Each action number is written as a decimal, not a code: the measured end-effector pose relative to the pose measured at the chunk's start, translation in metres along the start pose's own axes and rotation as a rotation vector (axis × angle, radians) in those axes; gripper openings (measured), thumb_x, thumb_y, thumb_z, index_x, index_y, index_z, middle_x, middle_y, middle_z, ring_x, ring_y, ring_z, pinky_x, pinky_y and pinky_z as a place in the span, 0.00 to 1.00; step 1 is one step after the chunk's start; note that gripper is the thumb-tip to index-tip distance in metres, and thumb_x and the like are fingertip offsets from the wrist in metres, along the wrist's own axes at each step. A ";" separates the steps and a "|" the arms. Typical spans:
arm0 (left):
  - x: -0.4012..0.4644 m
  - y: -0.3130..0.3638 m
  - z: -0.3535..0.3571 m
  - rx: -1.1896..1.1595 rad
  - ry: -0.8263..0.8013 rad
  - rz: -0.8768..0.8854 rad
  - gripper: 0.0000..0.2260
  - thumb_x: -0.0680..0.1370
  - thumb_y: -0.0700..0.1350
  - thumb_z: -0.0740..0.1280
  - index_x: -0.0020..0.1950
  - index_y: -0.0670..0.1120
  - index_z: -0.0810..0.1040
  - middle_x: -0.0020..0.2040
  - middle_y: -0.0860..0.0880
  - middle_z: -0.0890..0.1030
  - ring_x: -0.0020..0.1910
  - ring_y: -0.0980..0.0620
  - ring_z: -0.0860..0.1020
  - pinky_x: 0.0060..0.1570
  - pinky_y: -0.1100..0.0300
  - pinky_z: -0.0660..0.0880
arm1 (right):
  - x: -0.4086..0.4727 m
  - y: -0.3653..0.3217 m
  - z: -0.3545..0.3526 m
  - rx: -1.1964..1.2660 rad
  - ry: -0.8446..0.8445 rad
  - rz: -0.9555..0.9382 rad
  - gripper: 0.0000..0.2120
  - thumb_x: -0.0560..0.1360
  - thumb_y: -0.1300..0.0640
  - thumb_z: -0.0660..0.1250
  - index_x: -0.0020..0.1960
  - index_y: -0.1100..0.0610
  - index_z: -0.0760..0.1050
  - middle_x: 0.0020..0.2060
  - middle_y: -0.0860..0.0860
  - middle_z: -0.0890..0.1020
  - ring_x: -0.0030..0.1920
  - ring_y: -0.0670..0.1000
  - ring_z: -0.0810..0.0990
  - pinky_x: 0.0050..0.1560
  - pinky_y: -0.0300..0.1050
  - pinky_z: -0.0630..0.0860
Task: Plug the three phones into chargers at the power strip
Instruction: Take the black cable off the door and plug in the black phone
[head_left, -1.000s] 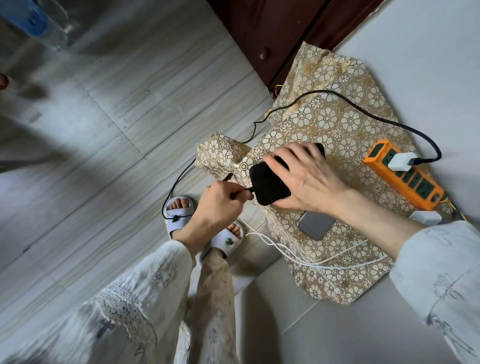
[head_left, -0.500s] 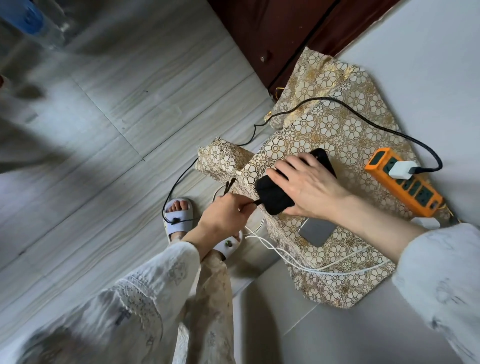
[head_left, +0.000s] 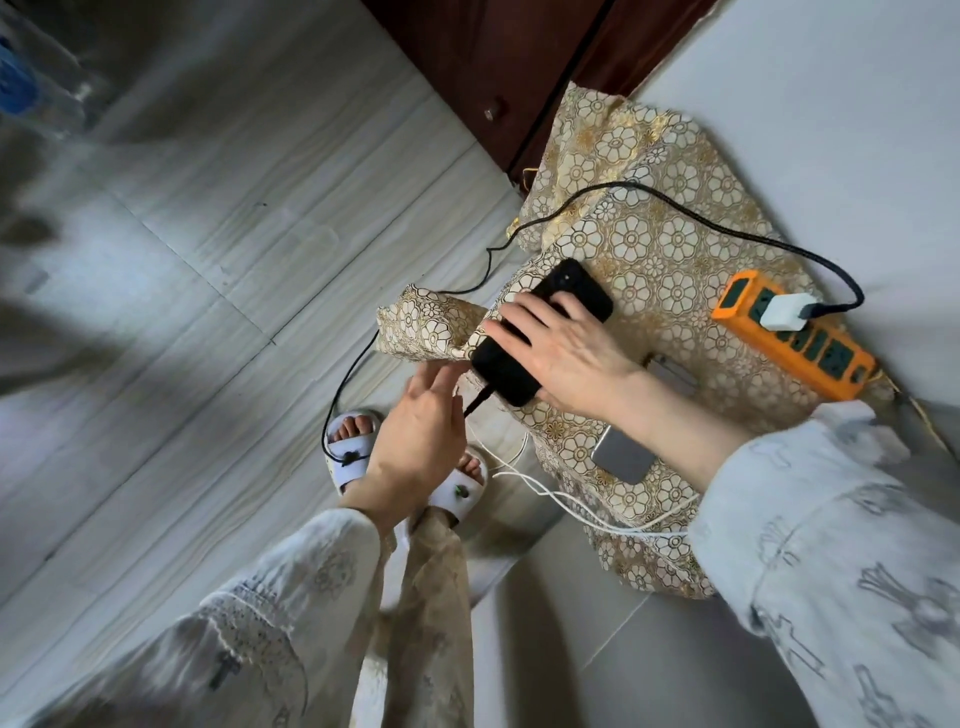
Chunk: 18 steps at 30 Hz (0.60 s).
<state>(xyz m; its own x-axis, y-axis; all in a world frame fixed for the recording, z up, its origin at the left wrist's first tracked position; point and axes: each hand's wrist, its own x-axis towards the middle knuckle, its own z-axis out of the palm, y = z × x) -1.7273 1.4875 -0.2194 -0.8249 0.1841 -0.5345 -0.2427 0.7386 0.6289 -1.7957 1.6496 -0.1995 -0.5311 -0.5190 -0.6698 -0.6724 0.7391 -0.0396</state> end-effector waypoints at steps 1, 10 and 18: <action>0.003 0.002 -0.001 0.000 -0.001 0.007 0.19 0.77 0.36 0.57 0.68 0.44 0.68 0.66 0.43 0.70 0.60 0.40 0.73 0.55 0.48 0.71 | -0.001 0.000 0.003 0.035 0.009 0.012 0.41 0.71 0.61 0.67 0.75 0.57 0.45 0.75 0.57 0.52 0.75 0.57 0.51 0.72 0.56 0.53; 0.006 0.024 0.003 0.374 -0.035 0.049 0.26 0.75 0.38 0.61 0.72 0.45 0.59 0.72 0.41 0.60 0.70 0.39 0.61 0.64 0.43 0.64 | -0.062 0.003 0.054 0.492 0.309 0.353 0.36 0.75 0.52 0.65 0.76 0.52 0.48 0.75 0.49 0.42 0.76 0.50 0.45 0.71 0.47 0.42; 0.040 0.091 0.055 0.788 -0.244 0.364 0.34 0.78 0.54 0.57 0.75 0.51 0.38 0.76 0.45 0.34 0.75 0.42 0.35 0.72 0.40 0.42 | -0.157 0.020 0.118 0.921 0.628 1.042 0.15 0.76 0.58 0.63 0.62 0.61 0.72 0.58 0.58 0.77 0.56 0.55 0.77 0.57 0.43 0.73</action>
<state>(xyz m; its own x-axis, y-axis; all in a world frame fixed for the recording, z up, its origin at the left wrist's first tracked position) -1.7540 1.5982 -0.2142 -0.6291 0.5595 -0.5397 0.5065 0.8217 0.2614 -1.6655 1.7962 -0.1827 -0.8363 0.4678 -0.2862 0.5460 0.7582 -0.3564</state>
